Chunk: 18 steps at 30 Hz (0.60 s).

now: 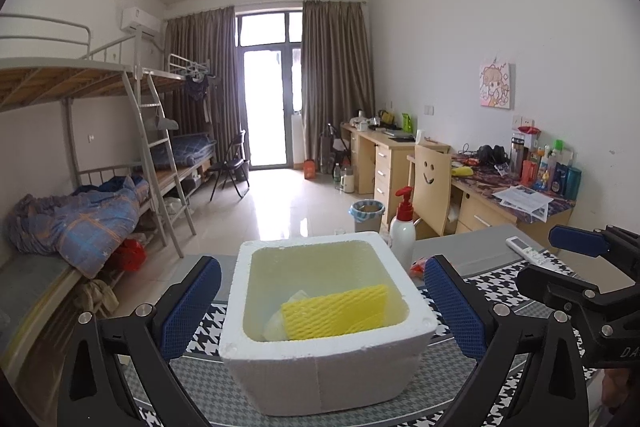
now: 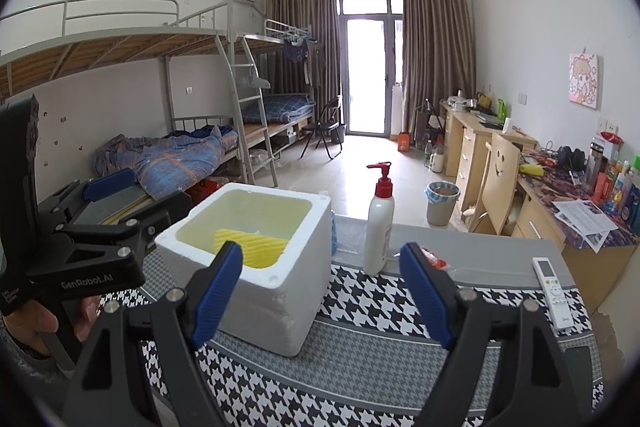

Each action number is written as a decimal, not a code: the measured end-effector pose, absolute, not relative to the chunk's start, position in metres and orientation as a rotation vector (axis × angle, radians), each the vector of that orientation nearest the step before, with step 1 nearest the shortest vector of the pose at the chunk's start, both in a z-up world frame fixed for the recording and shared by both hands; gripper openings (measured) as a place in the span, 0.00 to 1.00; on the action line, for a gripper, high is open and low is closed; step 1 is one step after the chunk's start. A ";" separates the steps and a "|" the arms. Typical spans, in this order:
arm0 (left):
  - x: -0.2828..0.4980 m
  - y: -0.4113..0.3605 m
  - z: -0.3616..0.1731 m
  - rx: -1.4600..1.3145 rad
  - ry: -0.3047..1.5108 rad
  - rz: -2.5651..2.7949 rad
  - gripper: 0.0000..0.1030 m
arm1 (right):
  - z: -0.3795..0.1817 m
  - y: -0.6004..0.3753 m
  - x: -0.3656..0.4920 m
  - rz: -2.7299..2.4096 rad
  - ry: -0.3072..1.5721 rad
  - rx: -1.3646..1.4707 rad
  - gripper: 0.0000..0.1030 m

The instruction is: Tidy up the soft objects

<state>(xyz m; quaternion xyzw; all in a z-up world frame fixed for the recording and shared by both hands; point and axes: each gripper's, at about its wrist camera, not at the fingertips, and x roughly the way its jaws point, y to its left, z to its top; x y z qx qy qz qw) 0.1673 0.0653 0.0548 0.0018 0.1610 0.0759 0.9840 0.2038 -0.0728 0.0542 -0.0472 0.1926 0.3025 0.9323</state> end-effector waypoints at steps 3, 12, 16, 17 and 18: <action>0.158 0.061 0.058 0.013 0.309 0.152 0.99 | 0.058 -0.077 0.193 0.621 0.372 -0.096 0.82; 0.130 0.048 0.062 0.027 0.278 0.143 0.99 | 0.065 -0.087 0.168 0.619 0.326 -0.086 0.89; 0.121 0.042 0.063 0.027 0.273 0.136 0.99 | 0.066 -0.093 0.156 0.618 0.300 -0.081 0.95; 0.118 0.041 0.064 0.031 0.269 0.135 0.99 | 0.066 -0.094 0.153 0.614 0.291 -0.079 0.96; 0.116 0.039 0.064 0.034 0.266 0.133 0.99 | 0.066 -0.095 0.151 0.609 0.283 -0.077 0.96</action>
